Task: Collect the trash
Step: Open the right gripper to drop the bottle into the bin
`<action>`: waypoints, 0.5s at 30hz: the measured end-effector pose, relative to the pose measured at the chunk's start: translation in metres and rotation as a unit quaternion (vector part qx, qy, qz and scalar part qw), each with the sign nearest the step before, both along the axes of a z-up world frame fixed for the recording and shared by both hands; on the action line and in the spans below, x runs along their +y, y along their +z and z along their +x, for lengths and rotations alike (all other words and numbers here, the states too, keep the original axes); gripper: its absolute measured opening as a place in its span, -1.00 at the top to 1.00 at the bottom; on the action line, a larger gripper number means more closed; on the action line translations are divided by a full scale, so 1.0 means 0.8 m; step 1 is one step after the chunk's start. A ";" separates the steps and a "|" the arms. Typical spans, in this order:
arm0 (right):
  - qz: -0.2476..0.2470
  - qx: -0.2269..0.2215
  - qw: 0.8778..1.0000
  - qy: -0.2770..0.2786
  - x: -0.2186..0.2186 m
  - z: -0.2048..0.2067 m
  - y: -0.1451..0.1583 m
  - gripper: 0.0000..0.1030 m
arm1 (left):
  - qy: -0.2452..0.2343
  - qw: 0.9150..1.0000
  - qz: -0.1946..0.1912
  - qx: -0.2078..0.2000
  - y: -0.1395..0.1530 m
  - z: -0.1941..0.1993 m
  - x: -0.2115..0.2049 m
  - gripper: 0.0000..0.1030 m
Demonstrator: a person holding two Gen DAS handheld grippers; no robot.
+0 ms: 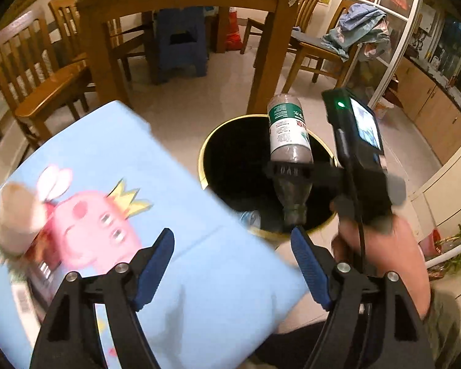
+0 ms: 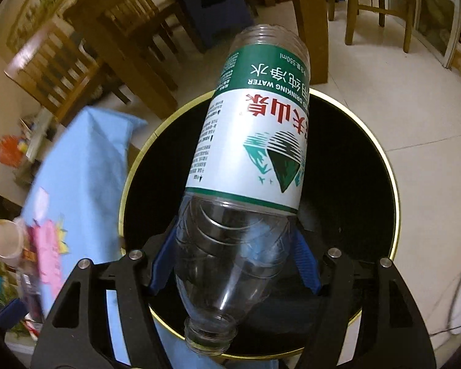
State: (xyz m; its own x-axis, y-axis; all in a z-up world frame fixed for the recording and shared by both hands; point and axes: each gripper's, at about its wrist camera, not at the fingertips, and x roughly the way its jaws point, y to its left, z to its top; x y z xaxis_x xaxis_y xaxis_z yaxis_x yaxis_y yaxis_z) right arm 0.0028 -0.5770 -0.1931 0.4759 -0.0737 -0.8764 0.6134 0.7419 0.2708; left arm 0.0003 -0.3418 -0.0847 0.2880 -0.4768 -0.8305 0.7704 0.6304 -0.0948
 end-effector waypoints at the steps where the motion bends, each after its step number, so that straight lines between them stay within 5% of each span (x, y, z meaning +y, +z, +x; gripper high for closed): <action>1: -0.009 0.005 1.000 -0.002 0.003 0.002 0.000 -0.54 | 0.005 1.000 0.000 -0.002 0.001 -0.003 0.010 -0.47; 9: -0.074 0.007 0.997 -0.028 0.019 -0.006 0.019 -0.60 | 0.089 0.995 -0.011 -0.035 0.016 0.005 0.138 -0.50; 15: -0.088 -0.081 0.992 0.033 0.084 -0.022 0.069 -0.58 | 0.185 0.981 -0.008 -0.060 0.019 0.034 0.256 -0.62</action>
State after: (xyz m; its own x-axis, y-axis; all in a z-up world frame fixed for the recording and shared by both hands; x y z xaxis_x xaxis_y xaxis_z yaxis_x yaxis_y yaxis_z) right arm -0.0146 -0.5099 -0.1379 0.6190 -0.1815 -0.7641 0.5199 0.8239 0.2255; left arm 0.0277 -0.1366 -0.0698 0.5389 -0.3344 -0.7731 0.4959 0.8679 -0.0297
